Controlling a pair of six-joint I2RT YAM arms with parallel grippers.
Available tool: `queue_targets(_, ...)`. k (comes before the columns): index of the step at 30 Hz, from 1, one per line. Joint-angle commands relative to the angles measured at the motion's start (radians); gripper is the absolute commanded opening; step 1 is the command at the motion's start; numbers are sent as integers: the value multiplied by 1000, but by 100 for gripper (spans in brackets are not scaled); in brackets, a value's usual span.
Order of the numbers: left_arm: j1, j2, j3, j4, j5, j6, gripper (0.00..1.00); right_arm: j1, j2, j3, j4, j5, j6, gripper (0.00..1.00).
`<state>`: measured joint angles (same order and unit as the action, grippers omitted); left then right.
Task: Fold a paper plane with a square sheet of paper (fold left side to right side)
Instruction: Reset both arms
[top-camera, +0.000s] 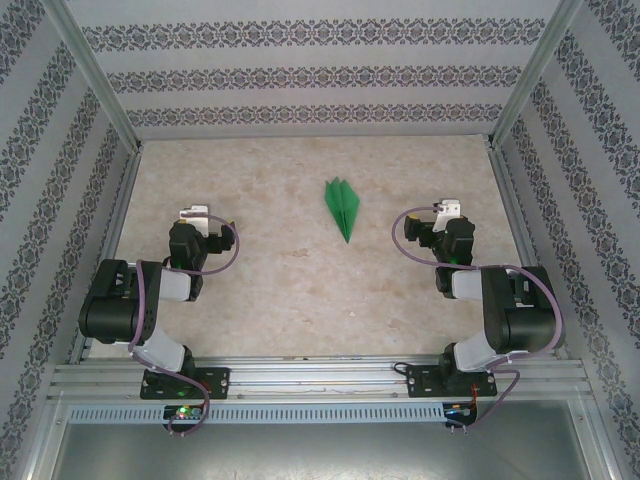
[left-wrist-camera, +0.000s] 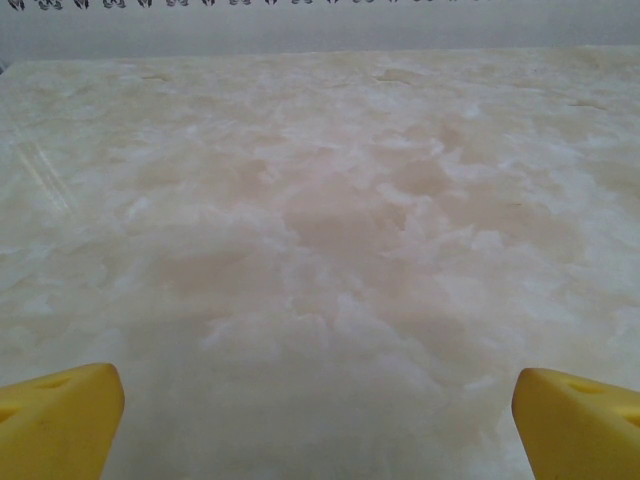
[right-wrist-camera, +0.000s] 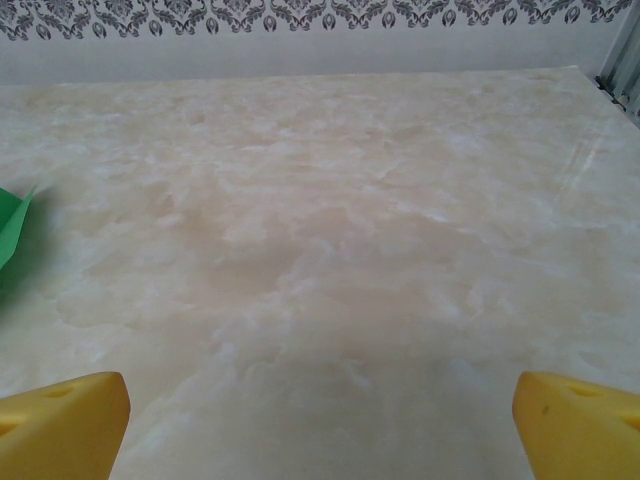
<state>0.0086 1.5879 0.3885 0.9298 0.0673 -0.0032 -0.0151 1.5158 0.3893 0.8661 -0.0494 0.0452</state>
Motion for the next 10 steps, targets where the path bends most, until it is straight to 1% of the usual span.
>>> queue_targets(1,13,2,-1,15,-13,-3,100,9,2,-3,39,6,-12,98)
queue_targets(10,12,2,-1,15,-13,-3,100,9,2,-3,39,6,-10,98)
